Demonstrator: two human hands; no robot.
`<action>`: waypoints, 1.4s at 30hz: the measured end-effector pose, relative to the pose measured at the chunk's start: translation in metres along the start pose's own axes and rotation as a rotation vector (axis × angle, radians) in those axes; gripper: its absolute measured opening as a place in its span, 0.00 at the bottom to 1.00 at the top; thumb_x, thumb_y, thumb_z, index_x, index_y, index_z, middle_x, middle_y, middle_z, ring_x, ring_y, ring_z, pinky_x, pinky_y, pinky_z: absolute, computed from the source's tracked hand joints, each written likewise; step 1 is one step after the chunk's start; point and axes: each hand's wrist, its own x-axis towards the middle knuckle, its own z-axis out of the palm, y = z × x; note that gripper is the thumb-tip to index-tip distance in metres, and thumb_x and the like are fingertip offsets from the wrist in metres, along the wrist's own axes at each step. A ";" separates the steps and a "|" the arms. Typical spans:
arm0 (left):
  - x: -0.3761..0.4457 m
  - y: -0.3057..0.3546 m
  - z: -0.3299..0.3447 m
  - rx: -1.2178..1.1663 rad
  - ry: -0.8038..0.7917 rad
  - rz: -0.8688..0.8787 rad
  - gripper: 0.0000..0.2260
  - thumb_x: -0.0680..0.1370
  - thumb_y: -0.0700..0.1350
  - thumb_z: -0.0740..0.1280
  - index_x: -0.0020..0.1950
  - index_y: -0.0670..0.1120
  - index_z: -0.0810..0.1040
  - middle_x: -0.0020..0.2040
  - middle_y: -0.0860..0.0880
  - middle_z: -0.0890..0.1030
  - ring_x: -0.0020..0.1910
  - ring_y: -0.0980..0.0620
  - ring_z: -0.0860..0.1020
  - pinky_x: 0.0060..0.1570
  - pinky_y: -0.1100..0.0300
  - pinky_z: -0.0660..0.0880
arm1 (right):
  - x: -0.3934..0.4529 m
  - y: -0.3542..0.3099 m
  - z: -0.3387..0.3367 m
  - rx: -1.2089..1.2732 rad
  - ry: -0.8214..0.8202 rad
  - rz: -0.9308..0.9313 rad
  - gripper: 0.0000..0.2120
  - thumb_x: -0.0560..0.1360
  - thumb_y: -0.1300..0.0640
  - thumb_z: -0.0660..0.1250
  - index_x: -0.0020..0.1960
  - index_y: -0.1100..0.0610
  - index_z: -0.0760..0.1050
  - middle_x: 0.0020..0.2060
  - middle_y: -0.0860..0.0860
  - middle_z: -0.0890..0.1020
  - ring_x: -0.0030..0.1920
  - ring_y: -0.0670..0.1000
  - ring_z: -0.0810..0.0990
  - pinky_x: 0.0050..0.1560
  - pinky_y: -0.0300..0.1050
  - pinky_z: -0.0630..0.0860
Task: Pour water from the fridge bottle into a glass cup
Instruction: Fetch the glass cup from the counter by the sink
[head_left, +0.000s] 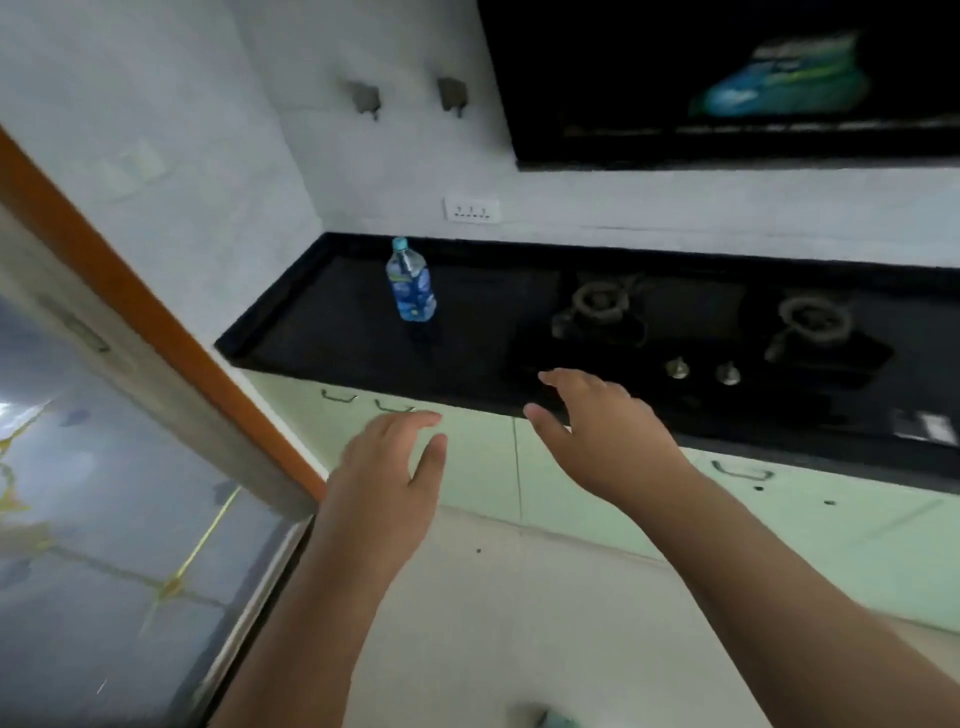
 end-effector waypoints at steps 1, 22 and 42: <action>0.007 0.008 0.006 -0.005 -0.053 0.062 0.15 0.84 0.54 0.60 0.69 0.55 0.77 0.67 0.58 0.76 0.69 0.53 0.73 0.70 0.50 0.71 | -0.011 0.011 -0.004 -0.001 0.029 0.072 0.28 0.83 0.37 0.55 0.79 0.46 0.63 0.77 0.45 0.70 0.72 0.53 0.73 0.69 0.55 0.71; -0.098 0.290 0.172 -0.017 -0.598 0.985 0.15 0.84 0.56 0.59 0.69 0.58 0.76 0.68 0.60 0.75 0.64 0.53 0.74 0.66 0.48 0.72 | -0.321 0.210 -0.082 0.073 0.498 1.046 0.28 0.82 0.35 0.56 0.78 0.46 0.64 0.76 0.46 0.70 0.74 0.54 0.71 0.68 0.54 0.72; -0.119 0.506 0.387 0.196 -0.746 1.135 0.20 0.85 0.60 0.57 0.75 0.57 0.70 0.75 0.59 0.71 0.73 0.52 0.69 0.67 0.50 0.69 | -0.396 0.455 -0.149 0.054 0.429 1.316 0.28 0.82 0.36 0.57 0.78 0.46 0.64 0.76 0.46 0.71 0.76 0.54 0.66 0.73 0.53 0.68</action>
